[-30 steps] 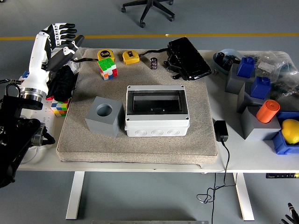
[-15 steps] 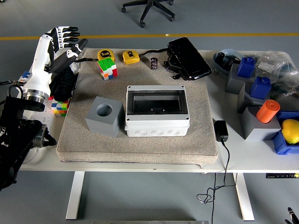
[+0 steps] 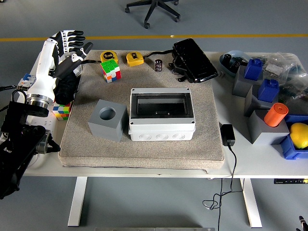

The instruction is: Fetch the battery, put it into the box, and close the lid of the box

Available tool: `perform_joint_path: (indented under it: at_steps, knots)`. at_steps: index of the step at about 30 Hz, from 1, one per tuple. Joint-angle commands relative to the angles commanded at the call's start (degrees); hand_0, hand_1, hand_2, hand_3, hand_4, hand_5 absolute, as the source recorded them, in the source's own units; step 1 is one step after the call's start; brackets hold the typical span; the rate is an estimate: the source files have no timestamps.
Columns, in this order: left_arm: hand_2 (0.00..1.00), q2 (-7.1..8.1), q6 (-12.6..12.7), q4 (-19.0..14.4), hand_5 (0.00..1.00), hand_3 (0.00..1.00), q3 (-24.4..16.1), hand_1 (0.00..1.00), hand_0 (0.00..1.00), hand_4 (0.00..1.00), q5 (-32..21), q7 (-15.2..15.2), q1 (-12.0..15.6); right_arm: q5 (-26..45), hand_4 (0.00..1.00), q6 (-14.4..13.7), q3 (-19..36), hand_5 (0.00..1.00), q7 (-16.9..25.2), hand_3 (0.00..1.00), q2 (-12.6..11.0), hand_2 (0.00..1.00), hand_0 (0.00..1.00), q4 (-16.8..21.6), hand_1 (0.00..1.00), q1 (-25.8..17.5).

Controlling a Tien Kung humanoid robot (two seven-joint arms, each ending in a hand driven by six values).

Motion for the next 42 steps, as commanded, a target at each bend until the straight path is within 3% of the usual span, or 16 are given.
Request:
perform_joint_path:
  at_steps: [42]
  knots:
    - [0.654, -0.33, -0.3, 0.1, 0.597, 0.666, -0.9, 0.668, 0.575, 0.963, -0.1, 0.0, 0.3, 0.0, 0.966, -0.1, 0.3, 0.543, 0.4, 0.556, 0.0, 0.616, 0.594, 0.0, 0.605, 0.3]
